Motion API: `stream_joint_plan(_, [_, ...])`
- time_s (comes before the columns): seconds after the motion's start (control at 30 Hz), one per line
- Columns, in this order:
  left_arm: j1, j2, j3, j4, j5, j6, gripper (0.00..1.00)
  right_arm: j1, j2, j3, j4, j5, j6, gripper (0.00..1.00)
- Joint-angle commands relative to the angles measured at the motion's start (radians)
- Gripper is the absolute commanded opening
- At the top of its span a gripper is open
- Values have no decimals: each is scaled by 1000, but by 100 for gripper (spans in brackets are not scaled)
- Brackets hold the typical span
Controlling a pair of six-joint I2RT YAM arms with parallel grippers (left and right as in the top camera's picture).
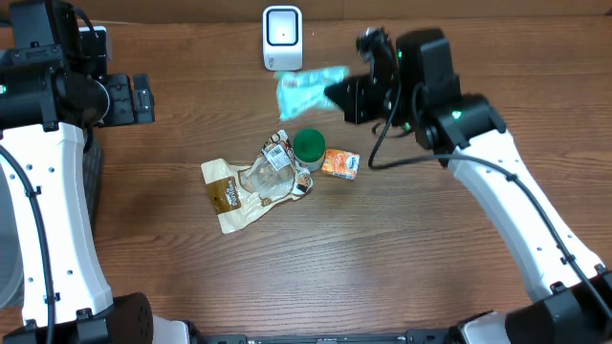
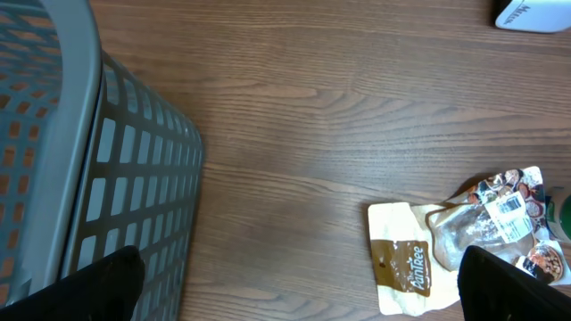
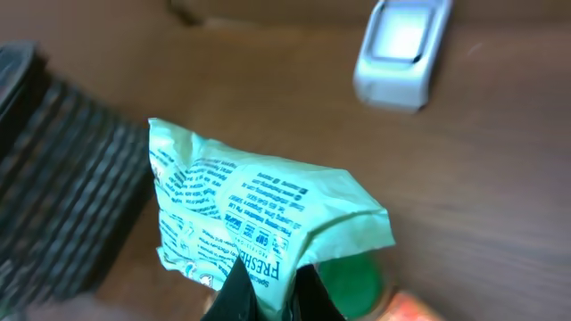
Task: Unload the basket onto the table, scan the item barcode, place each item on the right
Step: 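Hold the wipes pouch in front of the scanner face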
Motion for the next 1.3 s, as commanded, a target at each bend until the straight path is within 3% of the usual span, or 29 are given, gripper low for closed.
stream_joint_plan(0.0, [10,-9,7,3,-11,16,100,11,66,179,-21,221,-32,4])
stream_joint_plan(0.1, [10,-9,7,3,-11,16,99,55,178,332,-15,470,-95,4])
stream_joint_plan(0.27, [10,-9,7,3,-11,16,100,123,278,344,265,791,-219,4])
stream_joint_plan(0.37, [10,-9,7,3,-11,16,99,151,351,344,441,878,-400,4])
stream_joint_plan(0.57, [10,-9,7,3,-11,16,100,161,497,344,651,900,-863,4])
stream_joint_plan(0.93, [10,-9,7,3,-11,16,99,161,780,344,1146,957,-1412,4])
stream_joint_plan(1.03, [10,-9,7,3,-11,16,100,161,835,344,1201,951,-1487,4])
stream_joint_plan(1.27, [10,-9,7,3,-11,16,99,163,857,344,1217,931,-1476,4])
